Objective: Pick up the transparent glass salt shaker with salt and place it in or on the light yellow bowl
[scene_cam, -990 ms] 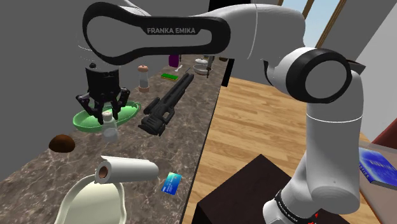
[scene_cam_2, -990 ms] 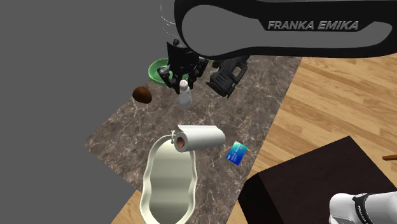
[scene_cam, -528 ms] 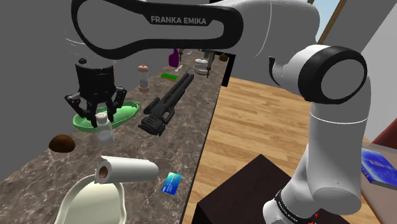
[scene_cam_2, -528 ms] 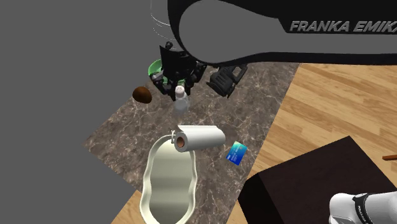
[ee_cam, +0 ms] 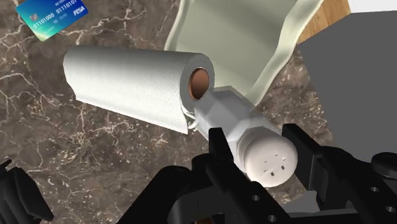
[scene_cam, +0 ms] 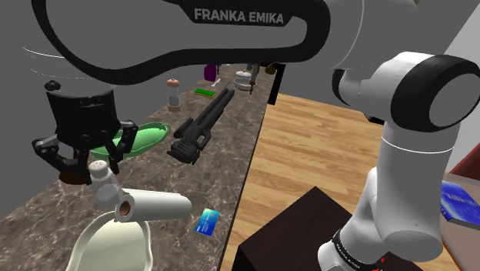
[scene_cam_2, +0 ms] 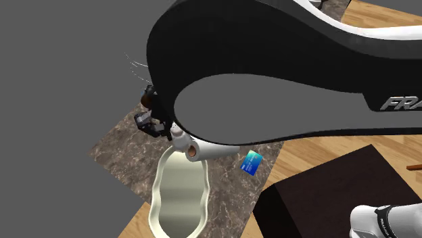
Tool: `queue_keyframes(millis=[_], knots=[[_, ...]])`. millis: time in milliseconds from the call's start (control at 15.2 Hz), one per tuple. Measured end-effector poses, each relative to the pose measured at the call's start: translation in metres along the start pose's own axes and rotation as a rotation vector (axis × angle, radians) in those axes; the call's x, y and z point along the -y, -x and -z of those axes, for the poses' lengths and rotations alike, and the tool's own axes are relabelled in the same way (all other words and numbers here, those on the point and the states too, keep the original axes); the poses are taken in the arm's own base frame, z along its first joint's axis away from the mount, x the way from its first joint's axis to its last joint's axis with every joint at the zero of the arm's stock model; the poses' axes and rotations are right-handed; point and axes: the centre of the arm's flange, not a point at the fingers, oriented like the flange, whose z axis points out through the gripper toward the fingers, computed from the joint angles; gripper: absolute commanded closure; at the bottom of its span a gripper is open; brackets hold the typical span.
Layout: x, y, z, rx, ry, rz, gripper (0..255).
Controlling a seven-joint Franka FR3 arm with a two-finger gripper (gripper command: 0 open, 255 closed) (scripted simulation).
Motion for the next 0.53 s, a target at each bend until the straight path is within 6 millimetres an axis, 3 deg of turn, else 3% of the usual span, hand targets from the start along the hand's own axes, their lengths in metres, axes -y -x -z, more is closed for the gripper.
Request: queue_keyframes(millis=[330,528], knots=[[0.040,0.046,0.007,0.000,0.000,0.000,255],[0.047,0.052,0.000,0.000,0.000,-0.001,255]])
